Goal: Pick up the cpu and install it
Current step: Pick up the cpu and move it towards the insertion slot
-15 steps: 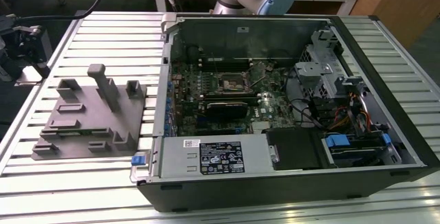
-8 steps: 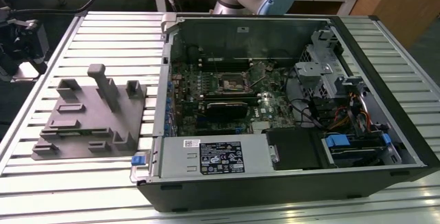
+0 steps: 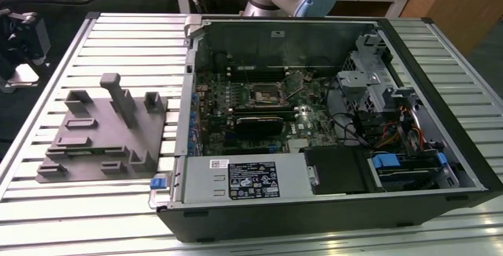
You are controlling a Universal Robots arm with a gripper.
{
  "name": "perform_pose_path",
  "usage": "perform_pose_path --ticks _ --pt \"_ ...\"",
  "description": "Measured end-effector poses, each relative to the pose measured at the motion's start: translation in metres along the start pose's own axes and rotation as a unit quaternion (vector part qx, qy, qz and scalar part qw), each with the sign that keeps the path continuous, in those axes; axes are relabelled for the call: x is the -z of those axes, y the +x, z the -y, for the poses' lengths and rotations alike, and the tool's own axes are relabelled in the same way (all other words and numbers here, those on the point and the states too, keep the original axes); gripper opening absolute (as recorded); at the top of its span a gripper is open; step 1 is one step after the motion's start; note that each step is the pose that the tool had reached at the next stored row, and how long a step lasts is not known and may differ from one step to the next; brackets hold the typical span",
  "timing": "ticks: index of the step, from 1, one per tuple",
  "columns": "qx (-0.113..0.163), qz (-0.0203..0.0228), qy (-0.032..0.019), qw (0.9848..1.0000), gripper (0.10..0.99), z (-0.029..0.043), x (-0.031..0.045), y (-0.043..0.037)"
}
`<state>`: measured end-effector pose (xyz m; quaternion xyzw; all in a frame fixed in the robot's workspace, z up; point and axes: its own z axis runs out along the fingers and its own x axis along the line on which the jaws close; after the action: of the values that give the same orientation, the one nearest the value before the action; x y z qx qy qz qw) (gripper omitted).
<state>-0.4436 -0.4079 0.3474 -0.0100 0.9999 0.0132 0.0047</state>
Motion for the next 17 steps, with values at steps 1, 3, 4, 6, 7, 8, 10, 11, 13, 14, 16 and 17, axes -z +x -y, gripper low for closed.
perform_pose_path --ticks 1,3,4,6,7,8,10,11,13,14,16,17 --pt "0.0 0.0 0.0 1.0 0.533 0.0 0.0019 0.0" --pt "0.0 -0.0001 0.0 1.0 0.533 -0.0002 0.0057 -0.0001" --pt "0.0 -0.0001 -0.0001 1.0 0.533 -0.0002 0.0074 -0.0001" --pt "0.0 0.0 -0.0001 1.0 0.533 -0.0003 0.0106 -0.0001" --pt "0.0 -0.0001 -0.0001 1.0 0.533 -0.0003 0.012 -0.0001" --pt "0.0 -0.0001 -0.0001 1.0 0.533 -0.0003 0.0133 -0.0002" --pt "0.0 -0.0001 -0.0001 1.0 0.533 -0.0004 0.016 -0.0002" --pt "0.0 0.0 -0.0001 1.0 0.533 -0.0004 0.0172 -0.0002" --pt "0.0 0.0 -0.0002 1.0 0.533 -0.0005 0.0197 -0.0002" --pt "0.0 0.0 -0.0002 1.0 0.533 -0.0005 0.021 -0.0002" --pt "0.0 -0.0001 -0.0002 1.0 0.533 -0.0006 0.024 -0.0003" --pt "0.0 0.0 -0.0002 1.0 0.533 -0.0006 0.0254 -0.0003"
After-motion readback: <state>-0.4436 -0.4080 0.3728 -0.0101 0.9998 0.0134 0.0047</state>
